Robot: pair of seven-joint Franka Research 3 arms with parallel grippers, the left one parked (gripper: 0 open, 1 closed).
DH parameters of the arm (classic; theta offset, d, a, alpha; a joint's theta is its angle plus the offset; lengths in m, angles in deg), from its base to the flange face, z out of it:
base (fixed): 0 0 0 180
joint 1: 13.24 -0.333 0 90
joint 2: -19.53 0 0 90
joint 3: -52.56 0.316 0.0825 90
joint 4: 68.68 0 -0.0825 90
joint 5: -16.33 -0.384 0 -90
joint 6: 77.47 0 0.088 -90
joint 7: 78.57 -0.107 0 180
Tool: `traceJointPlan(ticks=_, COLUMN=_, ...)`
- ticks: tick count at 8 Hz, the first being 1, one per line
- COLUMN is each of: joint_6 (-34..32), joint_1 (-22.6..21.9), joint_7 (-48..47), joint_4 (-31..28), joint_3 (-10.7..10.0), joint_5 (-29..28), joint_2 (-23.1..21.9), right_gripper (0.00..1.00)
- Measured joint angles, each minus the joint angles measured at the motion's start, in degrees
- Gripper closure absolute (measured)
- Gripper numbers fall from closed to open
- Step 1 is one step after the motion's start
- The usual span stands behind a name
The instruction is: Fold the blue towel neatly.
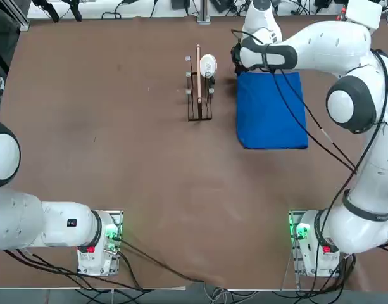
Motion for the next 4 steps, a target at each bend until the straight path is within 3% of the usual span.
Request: traceJointPlan(ticks=4, joint_6=0.0, joint_1=-0.1, joint_7=1.4, joint_4=2.6, joint_3=0.0, joint_5=0.0, joint_2=2.0, right_gripper=0.98)
